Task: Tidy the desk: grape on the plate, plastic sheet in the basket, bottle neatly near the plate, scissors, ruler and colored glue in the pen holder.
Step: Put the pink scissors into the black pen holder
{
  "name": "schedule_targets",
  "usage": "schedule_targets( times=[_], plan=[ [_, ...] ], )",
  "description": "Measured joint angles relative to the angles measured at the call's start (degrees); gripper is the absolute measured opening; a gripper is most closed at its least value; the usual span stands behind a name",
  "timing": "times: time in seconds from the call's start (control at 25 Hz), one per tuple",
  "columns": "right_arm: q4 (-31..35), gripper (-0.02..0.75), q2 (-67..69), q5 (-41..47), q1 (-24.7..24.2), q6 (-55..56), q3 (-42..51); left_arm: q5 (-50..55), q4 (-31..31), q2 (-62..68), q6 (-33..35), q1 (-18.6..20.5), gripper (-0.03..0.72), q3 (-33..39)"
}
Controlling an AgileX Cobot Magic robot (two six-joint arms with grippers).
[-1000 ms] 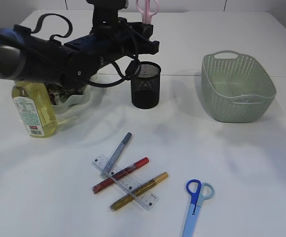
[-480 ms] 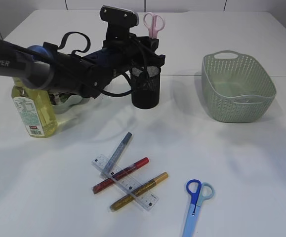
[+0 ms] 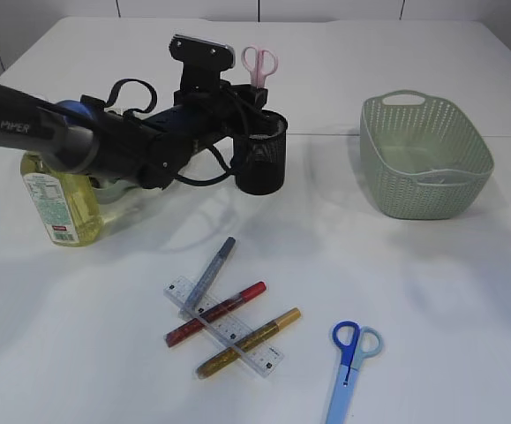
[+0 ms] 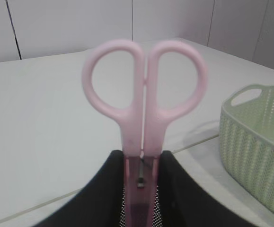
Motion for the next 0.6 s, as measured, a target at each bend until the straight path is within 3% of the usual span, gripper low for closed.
schedule_targets(
  times=[0.6],
  plan=[
    [-0.08, 0.531, 0.0, -0.56, 0.0, 0.0, 0.0, -1.22, 0.0, 2.11, -0.1, 0.4, 0.169, -1.34]
  ],
)
